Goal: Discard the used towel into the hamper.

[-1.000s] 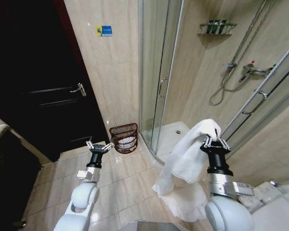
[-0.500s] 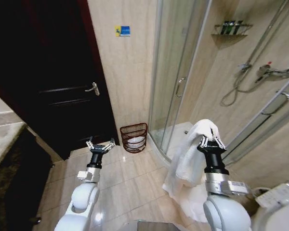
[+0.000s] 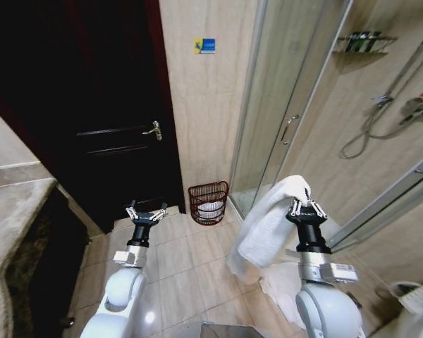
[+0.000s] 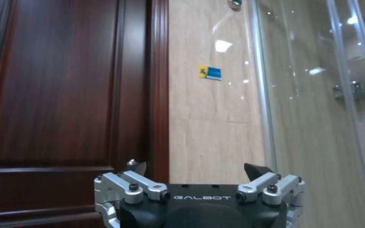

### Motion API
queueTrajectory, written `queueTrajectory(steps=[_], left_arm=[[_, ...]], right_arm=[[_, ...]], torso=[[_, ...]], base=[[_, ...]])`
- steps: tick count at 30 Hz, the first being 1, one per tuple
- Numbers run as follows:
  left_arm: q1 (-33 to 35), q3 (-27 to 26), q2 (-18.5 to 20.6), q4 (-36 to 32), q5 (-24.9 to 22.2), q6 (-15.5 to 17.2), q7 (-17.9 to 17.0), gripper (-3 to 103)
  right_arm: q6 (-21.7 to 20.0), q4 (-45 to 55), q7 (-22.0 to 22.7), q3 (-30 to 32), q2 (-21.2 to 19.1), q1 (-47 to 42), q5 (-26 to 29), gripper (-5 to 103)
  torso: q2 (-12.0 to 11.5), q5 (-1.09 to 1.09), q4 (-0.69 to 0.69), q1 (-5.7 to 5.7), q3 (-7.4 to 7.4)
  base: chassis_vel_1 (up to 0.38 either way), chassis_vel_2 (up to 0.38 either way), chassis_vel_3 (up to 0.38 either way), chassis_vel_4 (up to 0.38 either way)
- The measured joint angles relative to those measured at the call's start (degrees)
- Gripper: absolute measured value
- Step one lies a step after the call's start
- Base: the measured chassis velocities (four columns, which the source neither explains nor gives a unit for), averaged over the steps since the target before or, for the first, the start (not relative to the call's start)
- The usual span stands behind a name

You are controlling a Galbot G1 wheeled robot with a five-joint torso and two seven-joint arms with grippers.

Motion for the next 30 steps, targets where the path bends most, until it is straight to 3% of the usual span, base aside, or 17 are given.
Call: queueTrajectory(steps=[30], left_arm=[[0.21,-0.18,-0.08,0.58,-0.08,-0.48,0.03,100]], right_arm=[[0.66,-3.24,-2.49,0.16,-0.32,1.81,0.67,3]], torso=[[0.02,-0.02,0.02,-0.02,-0.01]], base=[[-0.006,0.004,0.008,-0.004]])
